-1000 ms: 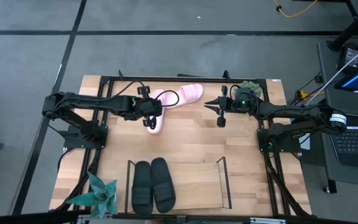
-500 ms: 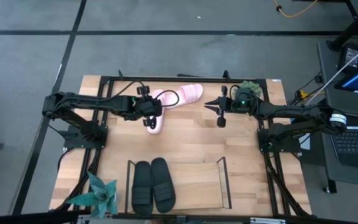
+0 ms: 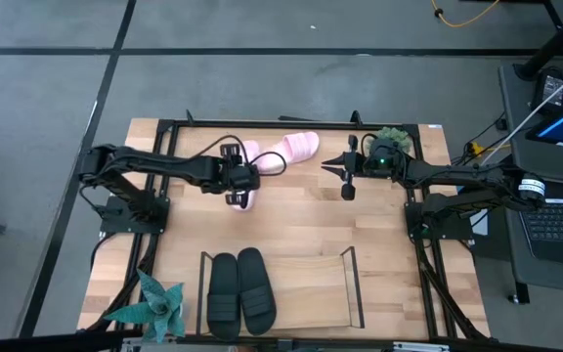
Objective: Pick and place slides into the shelf
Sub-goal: Put the right pink slide on the shelf
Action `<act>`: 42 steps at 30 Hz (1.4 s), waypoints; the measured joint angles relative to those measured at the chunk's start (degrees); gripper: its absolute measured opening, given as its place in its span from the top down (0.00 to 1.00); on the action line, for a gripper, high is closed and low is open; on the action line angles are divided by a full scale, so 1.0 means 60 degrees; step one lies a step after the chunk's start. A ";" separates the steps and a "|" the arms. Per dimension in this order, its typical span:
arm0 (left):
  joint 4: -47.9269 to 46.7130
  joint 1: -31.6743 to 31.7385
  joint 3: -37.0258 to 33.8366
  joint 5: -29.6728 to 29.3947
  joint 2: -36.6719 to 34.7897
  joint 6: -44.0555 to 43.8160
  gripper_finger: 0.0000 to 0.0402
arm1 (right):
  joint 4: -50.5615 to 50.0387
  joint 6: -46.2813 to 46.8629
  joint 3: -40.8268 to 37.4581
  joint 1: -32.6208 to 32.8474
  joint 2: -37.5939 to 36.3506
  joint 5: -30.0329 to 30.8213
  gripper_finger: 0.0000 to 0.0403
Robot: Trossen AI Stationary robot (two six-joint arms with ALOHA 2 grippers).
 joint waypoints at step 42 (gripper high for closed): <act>0.1118 0.1334 0.0007 0.0481 0.1790 0.0375 0.96 | -0.0008 -0.0022 0.0000 0.0000 0.0012 0.0010 0.87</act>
